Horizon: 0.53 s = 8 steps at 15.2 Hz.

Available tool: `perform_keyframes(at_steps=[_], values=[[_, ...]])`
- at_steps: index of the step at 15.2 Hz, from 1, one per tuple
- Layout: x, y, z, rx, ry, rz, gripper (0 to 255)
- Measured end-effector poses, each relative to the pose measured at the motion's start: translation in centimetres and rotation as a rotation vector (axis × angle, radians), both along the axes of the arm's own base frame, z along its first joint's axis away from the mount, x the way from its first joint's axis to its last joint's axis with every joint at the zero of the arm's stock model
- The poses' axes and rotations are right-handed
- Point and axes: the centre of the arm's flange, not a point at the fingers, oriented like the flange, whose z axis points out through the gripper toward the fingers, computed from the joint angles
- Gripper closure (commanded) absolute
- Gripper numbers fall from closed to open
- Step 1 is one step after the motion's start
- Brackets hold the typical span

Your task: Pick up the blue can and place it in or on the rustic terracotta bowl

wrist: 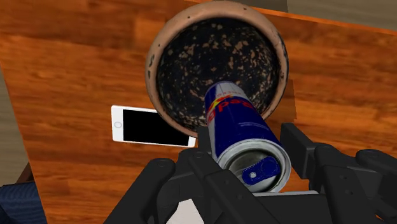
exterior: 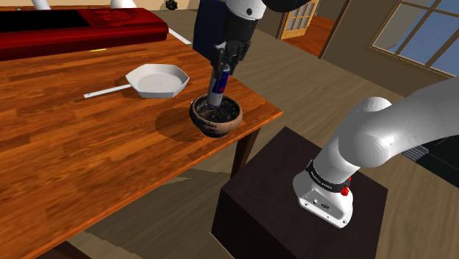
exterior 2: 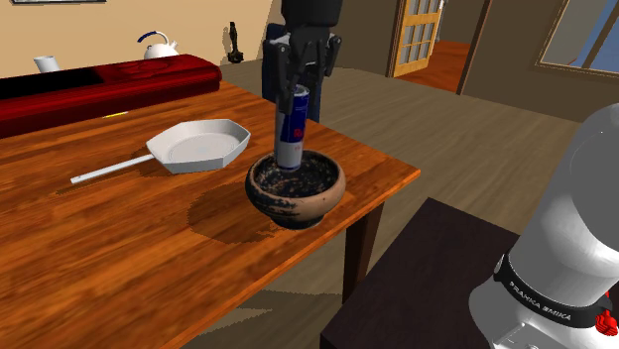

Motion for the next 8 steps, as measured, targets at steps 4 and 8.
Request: perform_keyframes(at_steps=[4, 8], values=[[0.0, -0.1, -1.7, 0.0, 0.0, 0.0, 255], [0.1, 0.0, -1.8, 0.0, 0.0, 0.0, 255]])
